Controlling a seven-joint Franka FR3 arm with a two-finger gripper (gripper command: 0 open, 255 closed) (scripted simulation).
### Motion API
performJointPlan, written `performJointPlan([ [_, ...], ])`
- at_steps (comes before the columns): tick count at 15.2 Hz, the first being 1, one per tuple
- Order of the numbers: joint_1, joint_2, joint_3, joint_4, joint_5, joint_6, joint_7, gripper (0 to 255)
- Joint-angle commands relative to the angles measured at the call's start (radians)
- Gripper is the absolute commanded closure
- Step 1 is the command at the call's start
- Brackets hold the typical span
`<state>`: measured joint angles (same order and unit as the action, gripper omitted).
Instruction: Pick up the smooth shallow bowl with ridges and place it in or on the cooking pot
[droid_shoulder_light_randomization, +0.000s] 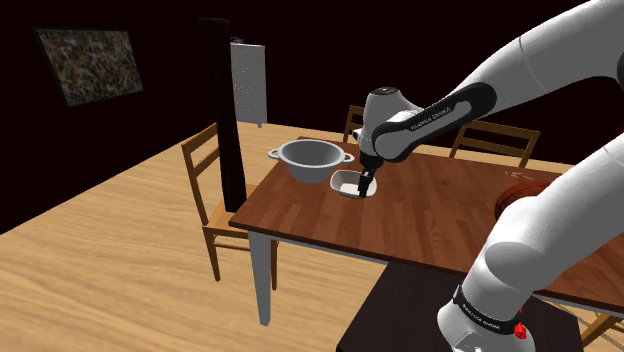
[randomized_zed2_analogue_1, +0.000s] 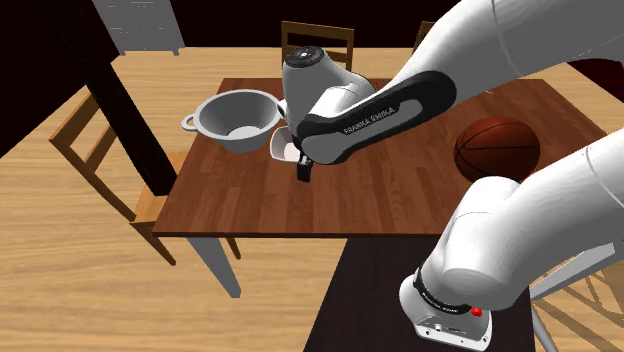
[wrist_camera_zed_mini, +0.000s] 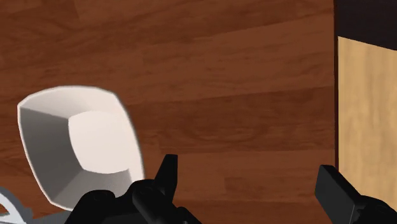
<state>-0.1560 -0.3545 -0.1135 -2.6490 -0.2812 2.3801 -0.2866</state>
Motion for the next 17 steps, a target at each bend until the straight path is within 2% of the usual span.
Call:
performJointPlan([
  [1, -0.016, 0.088, -0.010, 0.027, -0.038, 0.084, -0.009, 0],
  [10, -0.081, 0.444, -0.059, 0.201, -0.219, 0.361, -0.014, 0],
  [13, -0.091, 0.560, -0.079, 0.285, -0.271, 0.427, -0.010, 0],
  [17, -0.094, 0.624, -0.092, 0.317, -0.290, 0.468, 0.002, 0],
])
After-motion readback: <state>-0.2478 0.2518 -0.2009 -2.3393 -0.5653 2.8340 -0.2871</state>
